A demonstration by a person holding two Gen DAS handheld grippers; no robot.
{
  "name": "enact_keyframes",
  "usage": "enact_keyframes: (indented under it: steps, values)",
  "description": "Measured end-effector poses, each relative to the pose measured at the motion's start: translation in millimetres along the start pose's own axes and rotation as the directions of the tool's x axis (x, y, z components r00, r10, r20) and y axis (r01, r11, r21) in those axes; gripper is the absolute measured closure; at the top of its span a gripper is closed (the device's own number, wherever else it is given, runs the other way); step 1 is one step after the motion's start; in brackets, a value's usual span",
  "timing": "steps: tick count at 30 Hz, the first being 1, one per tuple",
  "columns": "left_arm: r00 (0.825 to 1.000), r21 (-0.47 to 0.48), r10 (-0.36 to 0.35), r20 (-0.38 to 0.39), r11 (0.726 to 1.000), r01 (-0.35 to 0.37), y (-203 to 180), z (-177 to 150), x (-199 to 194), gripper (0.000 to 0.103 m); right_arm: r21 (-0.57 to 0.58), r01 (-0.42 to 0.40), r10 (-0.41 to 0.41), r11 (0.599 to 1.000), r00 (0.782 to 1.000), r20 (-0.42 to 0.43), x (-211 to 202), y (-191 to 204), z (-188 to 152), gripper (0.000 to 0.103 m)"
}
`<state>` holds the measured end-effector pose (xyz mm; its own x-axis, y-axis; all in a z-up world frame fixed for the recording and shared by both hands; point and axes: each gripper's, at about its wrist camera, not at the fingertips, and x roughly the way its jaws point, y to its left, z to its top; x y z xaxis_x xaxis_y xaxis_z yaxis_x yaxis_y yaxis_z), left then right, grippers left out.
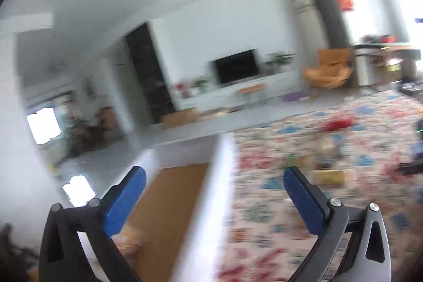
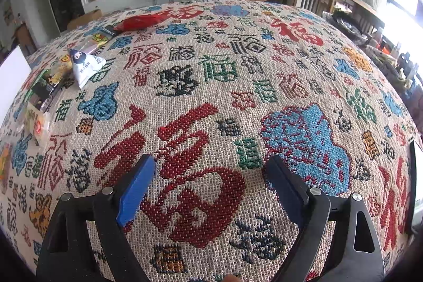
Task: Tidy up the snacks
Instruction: 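Carry both snacks over the white box and open both tools to drop them, then move the left tool back over the yellow corn-shaped snack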
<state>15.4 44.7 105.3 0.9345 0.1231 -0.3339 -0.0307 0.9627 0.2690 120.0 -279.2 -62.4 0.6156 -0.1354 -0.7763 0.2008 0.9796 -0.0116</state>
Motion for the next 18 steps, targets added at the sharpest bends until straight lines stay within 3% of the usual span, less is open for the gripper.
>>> enact_keyframes:
  steps: [1, 2, 4, 7, 10, 16, 18]
  values:
    - [0.999, -0.001, -0.039, -0.022, 0.999, 0.039, -6, -1, 0, 0.000, 0.000, 0.000, 0.000, 1.000, 1.000, 0.000, 0, 0, 0, 0.013]
    - [0.989, -0.009, -0.123, -0.084, 0.992, 0.123, -19, -6, 5, 0.000, 0.000, 0.000, 0.000, 1.000, 1.000, 0.000, 0, 0, 0, 0.013]
    - [0.963, -0.043, -0.211, -0.169, 0.978, 0.206, -34, -19, 16, 0.000, 0.000, 0.000, 0.000, 1.000, 1.000, 0.000, 0, 0, 0, 0.013]
    - [0.872, -0.125, -0.341, -0.350, 0.940, 0.317, -60, -58, 50, 0.000, 0.000, 0.000, 0.000, 1.000, 1.000, 0.000, 0, 0, 0, 0.013]
    - [0.799, -0.148, -0.365, -0.477, 0.930, 0.336, -77, -88, 84, 0.000, 0.000, 0.000, 0.000, 1.000, 1.000, 0.000, 0, 0, 0, 0.013]
    - [0.785, -0.082, -0.298, -0.543, 0.949, 0.304, -91, -107, 134, 0.000, 0.001, -0.001, 0.001, 1.000, 1.000, 0.000, 0, -1, 0, 0.013]
    - [0.779, -0.097, -0.318, -0.541, 0.943, 0.317, -91, -109, 146, 0.000, 0.001, -0.001, 0.001, 1.000, 1.000, 0.000, 0, -1, 0, 0.013]
